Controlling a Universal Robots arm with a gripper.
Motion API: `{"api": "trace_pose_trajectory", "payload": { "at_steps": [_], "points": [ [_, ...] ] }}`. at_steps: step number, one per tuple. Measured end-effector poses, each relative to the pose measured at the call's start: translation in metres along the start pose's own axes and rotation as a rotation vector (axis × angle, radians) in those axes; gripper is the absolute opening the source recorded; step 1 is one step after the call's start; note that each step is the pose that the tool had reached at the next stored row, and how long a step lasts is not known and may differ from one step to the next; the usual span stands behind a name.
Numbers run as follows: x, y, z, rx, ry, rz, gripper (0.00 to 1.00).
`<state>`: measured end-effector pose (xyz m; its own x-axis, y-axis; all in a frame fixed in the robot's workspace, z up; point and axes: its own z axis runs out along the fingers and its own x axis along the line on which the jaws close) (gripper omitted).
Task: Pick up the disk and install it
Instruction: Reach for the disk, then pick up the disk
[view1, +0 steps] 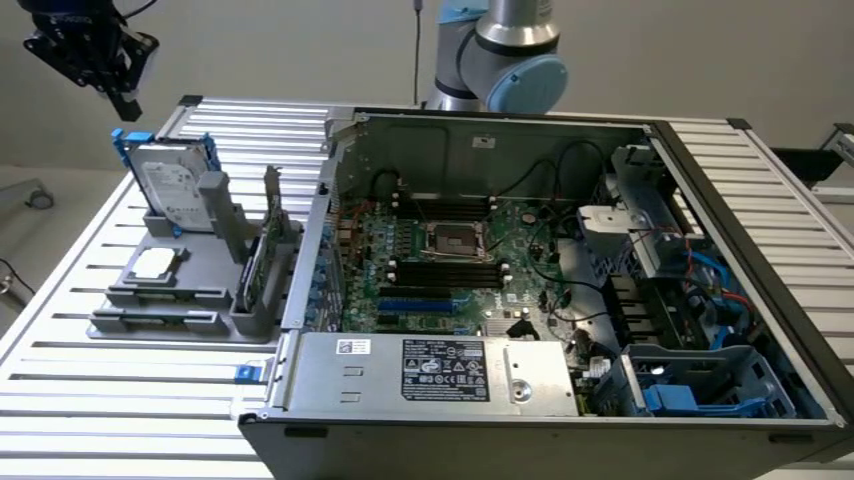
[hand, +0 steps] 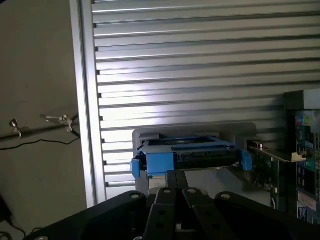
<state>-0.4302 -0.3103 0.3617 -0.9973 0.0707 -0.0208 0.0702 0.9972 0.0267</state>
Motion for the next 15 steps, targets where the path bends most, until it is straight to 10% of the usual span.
{"api": "trace_pose_trajectory", "payload": {
  "at_steps": [15],
  "points": [
    [0.0001,0.0000,0.0000,0.0000,-0.0001,0.000,0.11]
  ]
}}
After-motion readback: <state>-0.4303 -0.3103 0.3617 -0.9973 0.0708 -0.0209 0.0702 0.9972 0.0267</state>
